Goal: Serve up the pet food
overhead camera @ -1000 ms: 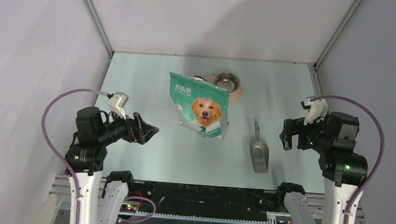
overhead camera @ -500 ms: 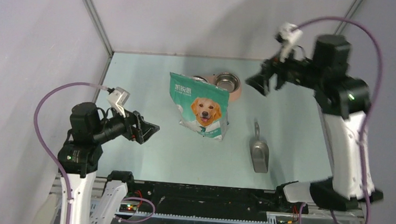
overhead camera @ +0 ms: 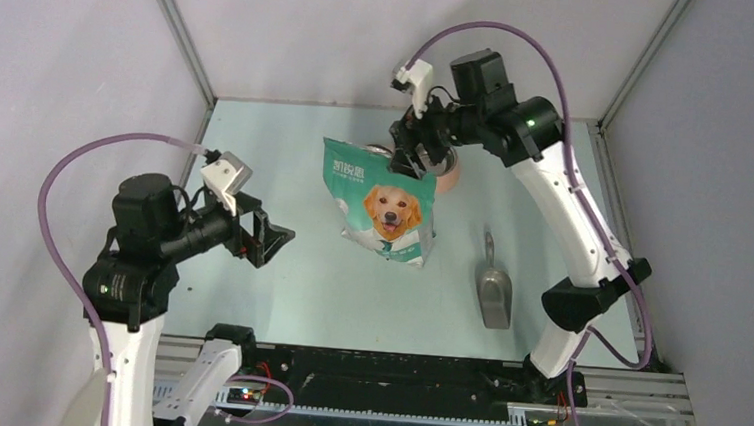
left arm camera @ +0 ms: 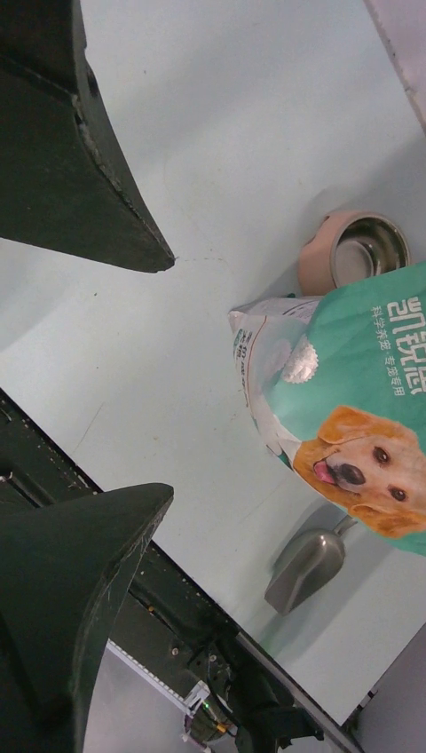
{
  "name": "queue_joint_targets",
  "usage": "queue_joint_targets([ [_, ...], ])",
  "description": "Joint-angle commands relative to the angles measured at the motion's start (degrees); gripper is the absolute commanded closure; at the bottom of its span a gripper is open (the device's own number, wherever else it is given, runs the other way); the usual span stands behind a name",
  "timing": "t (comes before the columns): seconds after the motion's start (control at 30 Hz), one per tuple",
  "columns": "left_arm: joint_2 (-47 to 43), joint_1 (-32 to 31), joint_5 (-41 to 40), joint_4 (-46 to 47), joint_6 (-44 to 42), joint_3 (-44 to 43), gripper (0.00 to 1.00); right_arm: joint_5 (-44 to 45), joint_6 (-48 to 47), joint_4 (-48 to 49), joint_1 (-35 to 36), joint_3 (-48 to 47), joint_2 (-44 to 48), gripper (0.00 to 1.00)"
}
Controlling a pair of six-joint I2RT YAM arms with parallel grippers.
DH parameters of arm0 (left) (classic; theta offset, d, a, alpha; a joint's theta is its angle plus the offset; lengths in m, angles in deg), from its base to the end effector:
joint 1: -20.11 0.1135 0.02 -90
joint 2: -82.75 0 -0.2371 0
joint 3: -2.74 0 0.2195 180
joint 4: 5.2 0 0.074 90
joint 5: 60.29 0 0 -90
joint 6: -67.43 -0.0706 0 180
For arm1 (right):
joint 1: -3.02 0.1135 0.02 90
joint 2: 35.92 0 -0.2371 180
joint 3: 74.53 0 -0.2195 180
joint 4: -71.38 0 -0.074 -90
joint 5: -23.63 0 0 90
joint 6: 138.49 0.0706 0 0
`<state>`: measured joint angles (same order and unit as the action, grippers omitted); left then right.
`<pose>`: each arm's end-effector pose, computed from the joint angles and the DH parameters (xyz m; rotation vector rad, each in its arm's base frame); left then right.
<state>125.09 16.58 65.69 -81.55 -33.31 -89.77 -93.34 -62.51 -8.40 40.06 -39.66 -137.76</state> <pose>0.1003 -0.0477 0.3839 0.6293 1.8735 -0.5520 0.2509 0.2295 0.4146 -1.1933 1.8787 0.7415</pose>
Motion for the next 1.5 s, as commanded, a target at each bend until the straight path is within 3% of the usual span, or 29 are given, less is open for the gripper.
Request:
queue_joint_targets([
  [0.0, 2.16, -1.54, 0.07, 1.98, 0.71, 0.51, 0.04, 1.45, -1.05, 0.04, 3.13, -3.29, -1.64, 0.26],
  [0.27, 5.38, -6.45, 0.28, 9.34, 5.68, 3.74, 0.05, 10.89, 4.13, 1.01, 4.41, 3.44, 0.52, 0.54],
  [0.37, 7.43, -9.93, -0.4, 12.86, 7.43, 4.99, 0.06, 16.1, 5.46, 1.18, 4.79, 7.28, 3.33, 0.58],
  [0.5, 12.95, -19.38, -1.98, 14.67, 5.23, 7.47, 0.1, 18.39, 4.16, 0.88, 4.66, 15.19, 7.99, 0.59],
  [0.53, 14.5, -19.96, -3.36, 17.42, 9.34, 8.57, 0.11, 18.24, 3.91, 1.05, 4.35, 17.89, 8.73, 0.64],
  [0.67, 12.51, -20.69, -4.66, 35.01, 24.03, 22.58, 0.17, 16.65, 4.13, 1.6, 2.35, 20.88, 11.31, 0.78],
  [0.77, 8.59, -23.03, -8.24, 47.55, 25.37, 34.64, 0.19, 15.67, 4.36, 1.22, 1.11, 19.24, 11.0, 0.94],
  [0.83, 6.96, -23.18, -13.15, 53.46, 31.9, 40.81, 0.2, 15.11, 4.38, 0.79, 0.5, 17.41, 10.14, 0.97],
  [0.93, 9.54, -23.21, -13.35, 60.68, 35.14, 44.63, 0.17, 14.06, 4.67, 0.28, 0.13, 15.15, 8.86, 0.98],
  [1.03, 17.53, -23.06, -11.15, 61.66, 33.24, 41.47, 0.14, 12.15, 5.99, 0.46, -0.29, 14.65, 8.64, 1.0],
  [1.2, 22.07, -22.58, -10.38, 68.67, 33.87, 40.47, 0.14, 5.61, 9.29, 0.28, -0.54, 12.75, 8.87, 1.0],
  [1.47, 24.16, -22.41, -20.15, 77.72, 29.54, 39.7, 0.12, -11.32, 21.48, 1.28, 3.61, 9.9, 9.63, 1.0],
])
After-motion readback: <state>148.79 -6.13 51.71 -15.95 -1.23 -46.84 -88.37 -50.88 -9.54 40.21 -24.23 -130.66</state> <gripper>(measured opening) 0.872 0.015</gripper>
